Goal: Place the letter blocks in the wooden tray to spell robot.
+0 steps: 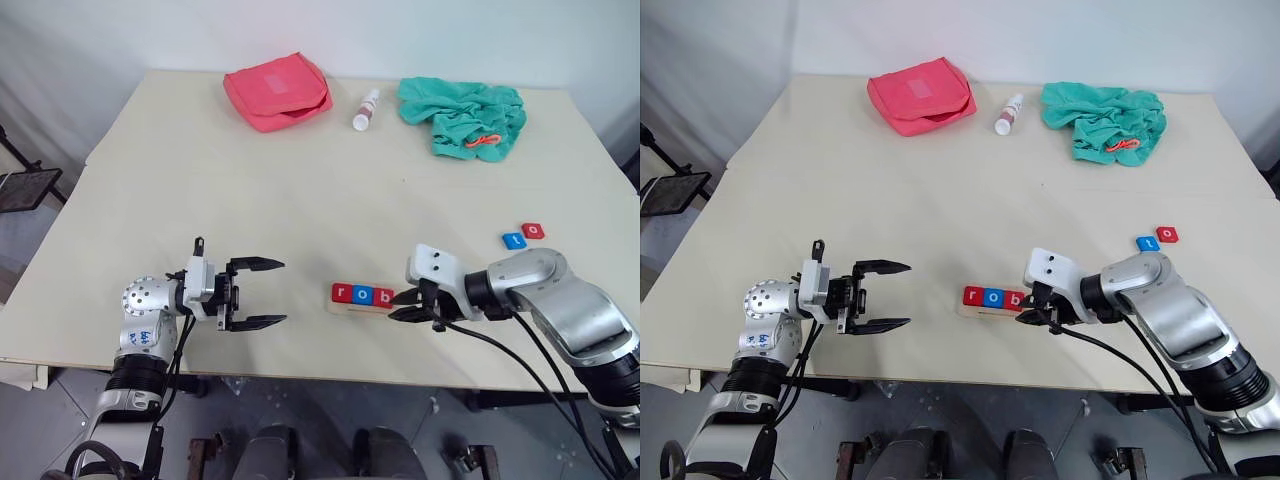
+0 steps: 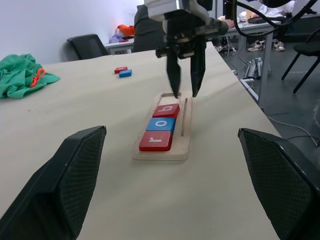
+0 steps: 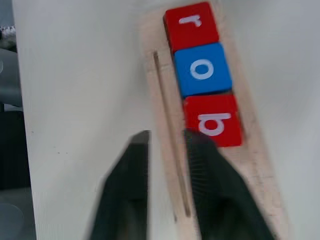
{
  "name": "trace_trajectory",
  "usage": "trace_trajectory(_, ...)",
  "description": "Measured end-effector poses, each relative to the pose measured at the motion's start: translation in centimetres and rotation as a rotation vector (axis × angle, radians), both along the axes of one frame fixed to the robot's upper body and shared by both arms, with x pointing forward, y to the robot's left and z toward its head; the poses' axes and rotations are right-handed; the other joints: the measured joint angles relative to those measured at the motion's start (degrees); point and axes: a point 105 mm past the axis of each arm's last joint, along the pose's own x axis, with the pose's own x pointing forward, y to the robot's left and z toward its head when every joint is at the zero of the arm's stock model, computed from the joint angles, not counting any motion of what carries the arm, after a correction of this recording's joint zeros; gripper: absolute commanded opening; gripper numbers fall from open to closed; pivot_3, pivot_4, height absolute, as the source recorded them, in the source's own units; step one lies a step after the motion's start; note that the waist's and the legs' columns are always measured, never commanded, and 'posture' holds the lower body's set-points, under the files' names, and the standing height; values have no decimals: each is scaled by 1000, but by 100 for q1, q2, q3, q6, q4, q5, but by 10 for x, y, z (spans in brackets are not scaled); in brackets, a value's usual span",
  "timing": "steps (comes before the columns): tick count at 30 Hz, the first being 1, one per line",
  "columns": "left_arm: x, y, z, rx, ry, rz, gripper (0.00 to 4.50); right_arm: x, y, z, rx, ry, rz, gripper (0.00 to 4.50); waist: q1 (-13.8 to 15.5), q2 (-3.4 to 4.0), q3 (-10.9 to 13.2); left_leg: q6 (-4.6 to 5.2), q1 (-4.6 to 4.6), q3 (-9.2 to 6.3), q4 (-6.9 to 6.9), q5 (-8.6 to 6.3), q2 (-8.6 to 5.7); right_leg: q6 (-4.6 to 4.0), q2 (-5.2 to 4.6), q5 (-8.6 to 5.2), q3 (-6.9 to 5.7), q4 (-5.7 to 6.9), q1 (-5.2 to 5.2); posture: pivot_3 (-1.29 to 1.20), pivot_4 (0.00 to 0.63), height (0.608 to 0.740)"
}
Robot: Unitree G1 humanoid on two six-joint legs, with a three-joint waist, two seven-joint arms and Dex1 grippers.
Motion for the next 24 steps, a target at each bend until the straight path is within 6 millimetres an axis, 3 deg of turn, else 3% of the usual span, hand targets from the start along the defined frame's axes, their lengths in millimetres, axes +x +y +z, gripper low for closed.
trace_trajectory(10, -3, 1, -1, 5, -3, 2, 4500, 16, -8, -11, -15, -6, -35, 47, -1, 0, 0, 0, 0, 1, 0, 0, -1, 0, -1, 0, -2, 0, 0, 0, 150, 740)
trace_trajectory(20, -2, -1, 0, -2, -4, 8, 4500, 8, -5, -2, 18, -25, -18, 47, 18, 0, 0, 0, -3, -3, 0, 0, -1, 0, -2, 0, -1, -1, 0, 0, 150, 740)
trace_trajectory(24, -1, -2, -1, -6, -1, 4, 4500, -9, -18, 17, 92, -68, -37, 914, 75, -3, 1, 2, -8, -10, 0, -1, -3, 1, -1, 0, -2, -5, 1, 0, 150, 740)
